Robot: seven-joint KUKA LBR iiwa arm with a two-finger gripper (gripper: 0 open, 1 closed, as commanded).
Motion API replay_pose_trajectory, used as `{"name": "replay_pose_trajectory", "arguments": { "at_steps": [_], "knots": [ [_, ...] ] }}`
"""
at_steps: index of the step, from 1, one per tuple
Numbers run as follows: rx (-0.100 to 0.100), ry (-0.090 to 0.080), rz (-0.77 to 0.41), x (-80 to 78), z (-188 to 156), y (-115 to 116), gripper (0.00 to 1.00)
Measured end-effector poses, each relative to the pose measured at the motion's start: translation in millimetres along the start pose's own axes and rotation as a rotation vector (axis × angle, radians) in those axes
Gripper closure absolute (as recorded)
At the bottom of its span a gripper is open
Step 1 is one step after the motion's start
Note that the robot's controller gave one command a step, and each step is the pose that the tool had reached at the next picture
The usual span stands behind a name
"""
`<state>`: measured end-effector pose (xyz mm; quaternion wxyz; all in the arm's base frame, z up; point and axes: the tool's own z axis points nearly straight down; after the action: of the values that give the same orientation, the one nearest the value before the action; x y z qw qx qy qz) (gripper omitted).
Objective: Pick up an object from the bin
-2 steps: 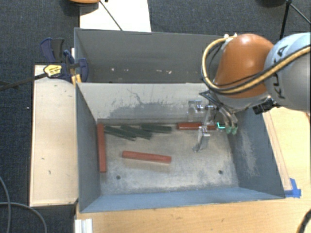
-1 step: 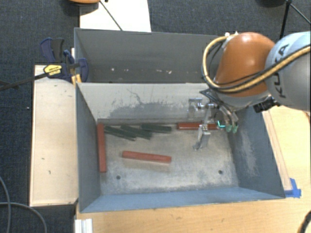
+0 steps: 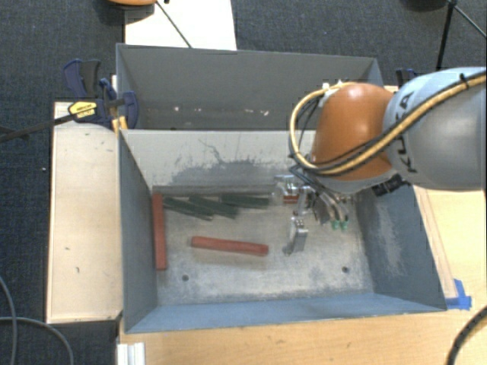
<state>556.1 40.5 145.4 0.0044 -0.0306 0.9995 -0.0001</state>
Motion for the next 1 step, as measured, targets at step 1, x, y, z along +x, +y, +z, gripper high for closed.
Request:
{"name": "replay_pose_trajectory", "arguments": {
  "at_steps": [1],
  "knots": [
    [-0.002, 0.002, 0.04, -7.9, 59.4, 18.8, 0.0]
  ]
}}
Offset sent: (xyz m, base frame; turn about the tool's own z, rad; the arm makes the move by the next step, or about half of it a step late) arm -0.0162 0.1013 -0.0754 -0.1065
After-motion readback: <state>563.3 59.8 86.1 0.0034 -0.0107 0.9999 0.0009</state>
